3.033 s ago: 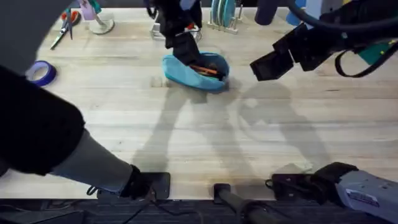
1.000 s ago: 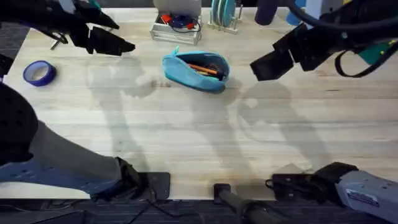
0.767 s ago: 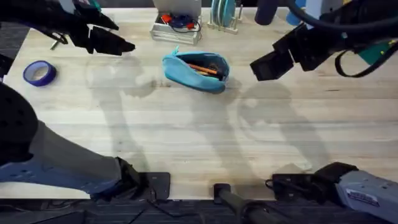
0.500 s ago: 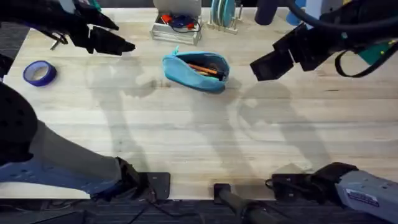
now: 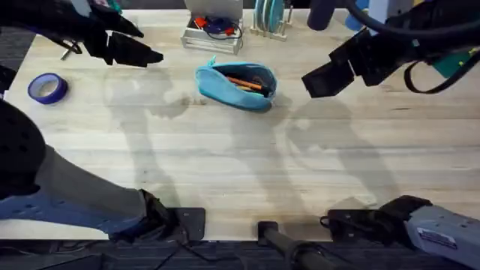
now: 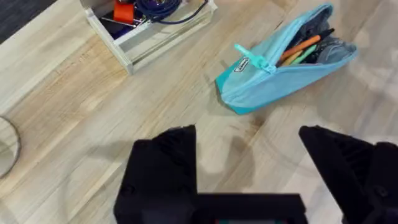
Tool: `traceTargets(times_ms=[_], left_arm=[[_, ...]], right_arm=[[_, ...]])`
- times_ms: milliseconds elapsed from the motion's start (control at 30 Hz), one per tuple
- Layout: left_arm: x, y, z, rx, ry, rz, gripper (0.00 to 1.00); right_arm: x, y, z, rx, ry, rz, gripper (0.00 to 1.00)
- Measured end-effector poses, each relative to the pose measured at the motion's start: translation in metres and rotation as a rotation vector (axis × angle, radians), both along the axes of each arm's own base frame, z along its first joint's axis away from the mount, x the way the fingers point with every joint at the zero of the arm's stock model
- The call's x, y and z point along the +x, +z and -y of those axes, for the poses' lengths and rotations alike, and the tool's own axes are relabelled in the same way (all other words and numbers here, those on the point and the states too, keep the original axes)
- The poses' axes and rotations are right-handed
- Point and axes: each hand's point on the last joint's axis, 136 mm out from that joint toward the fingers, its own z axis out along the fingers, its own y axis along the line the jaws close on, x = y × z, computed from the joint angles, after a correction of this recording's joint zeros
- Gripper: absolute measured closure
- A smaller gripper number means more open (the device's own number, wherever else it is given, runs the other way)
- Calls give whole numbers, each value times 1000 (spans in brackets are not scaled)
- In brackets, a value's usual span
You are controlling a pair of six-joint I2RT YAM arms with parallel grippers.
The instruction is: Unzip the bag, pick up the pens from the table one at a time and place them inside, then zip the bag closed.
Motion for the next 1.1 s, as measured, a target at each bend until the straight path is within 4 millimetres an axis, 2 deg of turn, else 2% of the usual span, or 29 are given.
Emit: traceTargets(times_ms=[500,867,1000,1100], left_arm=[[0,0,0,0,0,0,6],[0,0,0,0,0,0,6],[0,0,0,1,0,1,6],[0,0,0,1,0,1,6]], right_arm=[[1,2,-4,26,-1,4,3],[29,25,-18,121,-33,125,4],[40,25,-31,143,-24,147,4],[46,24,-52,160,19,165,4]])
